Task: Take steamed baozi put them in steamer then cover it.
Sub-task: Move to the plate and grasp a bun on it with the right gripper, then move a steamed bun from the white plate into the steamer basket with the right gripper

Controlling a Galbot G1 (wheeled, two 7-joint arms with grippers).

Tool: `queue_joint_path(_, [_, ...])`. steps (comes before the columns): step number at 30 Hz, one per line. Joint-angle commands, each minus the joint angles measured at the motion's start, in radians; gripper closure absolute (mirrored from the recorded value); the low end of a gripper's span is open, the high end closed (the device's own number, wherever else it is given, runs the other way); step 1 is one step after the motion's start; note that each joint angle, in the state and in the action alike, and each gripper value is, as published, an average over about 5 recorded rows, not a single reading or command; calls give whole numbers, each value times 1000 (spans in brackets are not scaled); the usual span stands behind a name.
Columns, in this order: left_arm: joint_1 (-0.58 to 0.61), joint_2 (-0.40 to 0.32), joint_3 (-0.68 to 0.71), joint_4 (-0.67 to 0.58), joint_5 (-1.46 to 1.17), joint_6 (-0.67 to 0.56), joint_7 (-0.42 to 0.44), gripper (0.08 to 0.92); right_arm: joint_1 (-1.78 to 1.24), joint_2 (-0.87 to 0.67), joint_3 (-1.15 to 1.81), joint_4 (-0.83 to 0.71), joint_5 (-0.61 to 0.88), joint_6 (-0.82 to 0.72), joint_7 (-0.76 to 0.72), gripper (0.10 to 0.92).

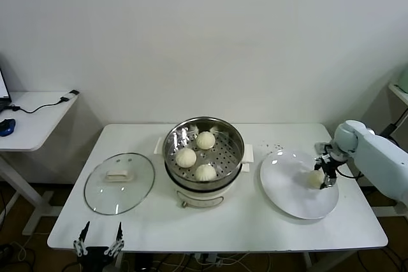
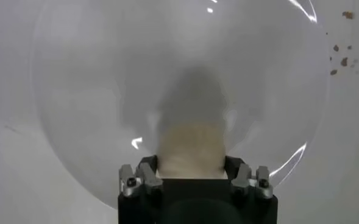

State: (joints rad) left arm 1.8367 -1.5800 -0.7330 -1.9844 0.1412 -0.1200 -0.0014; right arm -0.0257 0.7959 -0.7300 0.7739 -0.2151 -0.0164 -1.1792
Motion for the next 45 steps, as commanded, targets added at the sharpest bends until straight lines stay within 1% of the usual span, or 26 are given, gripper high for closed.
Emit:
queue_joint_path(1, [1,3,2,-1,1,0,0,177,83,2,-86,11,130,-21,2,332])
queue_joint_path(6, [3,2,7,-8,0,-2,1,177,288,7,-273,52,343,-74,9,332])
queue_joint_path(11, [3,3,10,-14,-3,-6,2,177,525,56,-491,105,565,-126,23,335])
queue_joint_path(18, [5,6,26,-20,-7,-7,5,177,805,182,-748,176,854,-186,47,330])
queue_joint_path(25, [0,18,44,-15,-6,-9,8,177,915,353,-919,233,1073,-231,77,330])
queue_joint_path(28, [-3,27,47,-8,-6,-12,9,177,922,428,-977,249,1109,-238,92,332])
queue_joint_path(34, [-5,37,44,0,-12,-17,10,177,879,527,-1010,256,1118,-257,126,330])
queue_joint_path(39, [-7,41,41,2,-24,-16,9,177,837,563,-1047,255,1104,-261,144,330])
queue_joint_path(45, [-13,44,42,10,-31,-10,5,177,774,570,-1055,248,1074,-268,162,330])
